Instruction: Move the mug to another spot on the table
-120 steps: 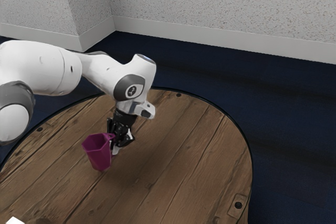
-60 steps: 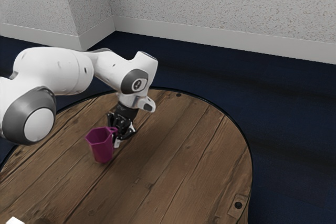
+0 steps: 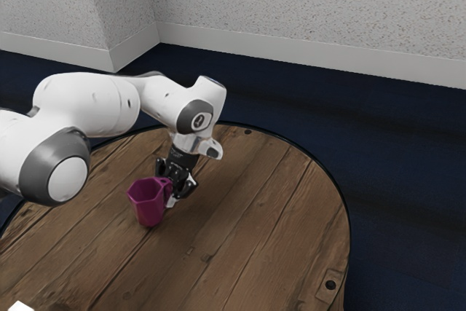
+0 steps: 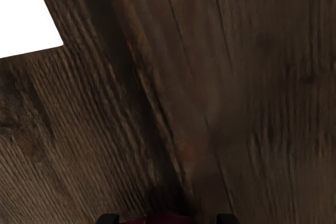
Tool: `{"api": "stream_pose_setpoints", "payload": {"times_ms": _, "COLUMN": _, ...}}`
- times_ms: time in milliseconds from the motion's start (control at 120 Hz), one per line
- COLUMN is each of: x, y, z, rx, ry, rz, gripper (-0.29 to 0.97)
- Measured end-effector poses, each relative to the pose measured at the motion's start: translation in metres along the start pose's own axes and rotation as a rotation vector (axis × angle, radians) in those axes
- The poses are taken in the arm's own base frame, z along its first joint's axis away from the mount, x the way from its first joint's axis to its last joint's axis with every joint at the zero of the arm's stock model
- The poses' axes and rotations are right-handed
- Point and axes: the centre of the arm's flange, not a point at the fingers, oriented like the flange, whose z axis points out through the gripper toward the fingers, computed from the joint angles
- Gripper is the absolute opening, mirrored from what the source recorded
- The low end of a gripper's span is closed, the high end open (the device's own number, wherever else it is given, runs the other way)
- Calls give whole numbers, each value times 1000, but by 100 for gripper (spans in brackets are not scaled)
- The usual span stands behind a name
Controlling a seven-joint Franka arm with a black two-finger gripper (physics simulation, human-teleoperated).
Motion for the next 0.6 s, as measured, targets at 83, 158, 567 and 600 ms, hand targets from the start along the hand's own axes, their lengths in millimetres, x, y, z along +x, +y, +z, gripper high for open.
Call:
{"api": "stream_pose_setpoints", "payload": {"times_ms": 83, "x": 0, "y": -2, "z": -2, "rx": -6, "ry": 8, "rz": -4, "gripper": 33}}
{"api": "stream_pose_setpoints", "payload": {"times_ms": 158, "x": -1, "y": -8, "z": -21, "rx": -14, "ry": 56, "rz": -17, "gripper": 43}}
{"api": "stream_pose_setpoints", "payload": {"times_ms": 567, "x": -125, "y": -59, "z": -149, "rx": -212, "ry": 490, "rz": -150, "gripper": 63}}
{"api": "stream_pose_setpoints", "payload": {"times_ms": 600, "x": -137, "y": -62, "z": -160, "rx": -221, "ry": 515, "rz": -160, "gripper": 64}}
